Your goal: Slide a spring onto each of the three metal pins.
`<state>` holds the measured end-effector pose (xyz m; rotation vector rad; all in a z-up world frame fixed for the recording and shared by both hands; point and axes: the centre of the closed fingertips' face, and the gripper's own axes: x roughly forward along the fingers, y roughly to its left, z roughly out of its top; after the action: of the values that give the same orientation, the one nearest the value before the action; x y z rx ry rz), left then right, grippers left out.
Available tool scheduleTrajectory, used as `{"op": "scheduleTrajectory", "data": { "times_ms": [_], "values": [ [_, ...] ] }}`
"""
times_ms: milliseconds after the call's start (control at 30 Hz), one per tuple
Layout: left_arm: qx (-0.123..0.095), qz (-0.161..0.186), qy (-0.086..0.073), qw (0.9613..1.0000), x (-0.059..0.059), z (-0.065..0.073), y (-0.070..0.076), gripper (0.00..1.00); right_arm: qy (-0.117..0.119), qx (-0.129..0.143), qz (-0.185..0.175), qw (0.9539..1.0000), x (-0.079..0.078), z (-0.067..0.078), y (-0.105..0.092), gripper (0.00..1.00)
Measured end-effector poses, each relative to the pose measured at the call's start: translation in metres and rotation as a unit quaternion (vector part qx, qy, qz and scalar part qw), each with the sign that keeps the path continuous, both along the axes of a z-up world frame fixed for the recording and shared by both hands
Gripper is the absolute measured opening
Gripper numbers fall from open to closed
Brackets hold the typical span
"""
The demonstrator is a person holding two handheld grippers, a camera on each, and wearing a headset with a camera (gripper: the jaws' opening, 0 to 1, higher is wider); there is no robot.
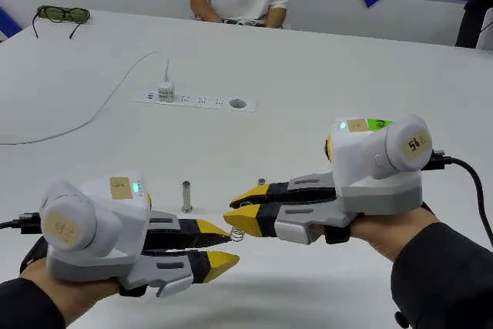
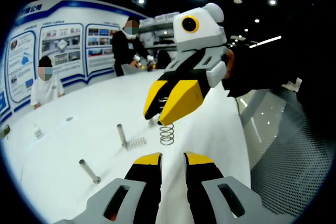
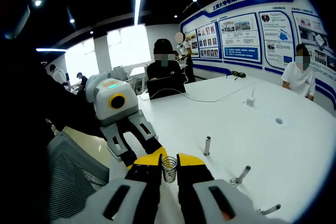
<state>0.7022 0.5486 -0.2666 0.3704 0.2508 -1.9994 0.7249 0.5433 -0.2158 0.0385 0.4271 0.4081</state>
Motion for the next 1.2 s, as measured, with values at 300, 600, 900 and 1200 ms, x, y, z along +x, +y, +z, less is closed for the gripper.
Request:
{"op": "scheduleTrajectory", "data": {
  "times_ms": [300,600,900,1200],
  "values": [
    [0.003,0.041,0.009,0.9991,0.017,-0.007,0.011,0.27,-0.017,-0.010,-0.009,0.9998,0.021,0.012,-0.009,0.12],
    [0.001,0.066,0.017,0.9977,0.024,-0.011,0.019,0.33,-0.034,-0.022,-0.015,0.9991,0.045,0.024,-0.016,0.12],
    [0.002,0.082,0.017,0.9965,0.034,-0.012,0.022,0.39,-0.036,-0.034,-0.020,0.9986,0.066,0.026,-0.019,0.12],
    [0.005,0.097,0.017,0.9951,0.040,-0.016,0.025,0.42,-0.028,-0.041,-0.023,0.9985,0.083,0.022,-0.023,0.12]
  ]
}}
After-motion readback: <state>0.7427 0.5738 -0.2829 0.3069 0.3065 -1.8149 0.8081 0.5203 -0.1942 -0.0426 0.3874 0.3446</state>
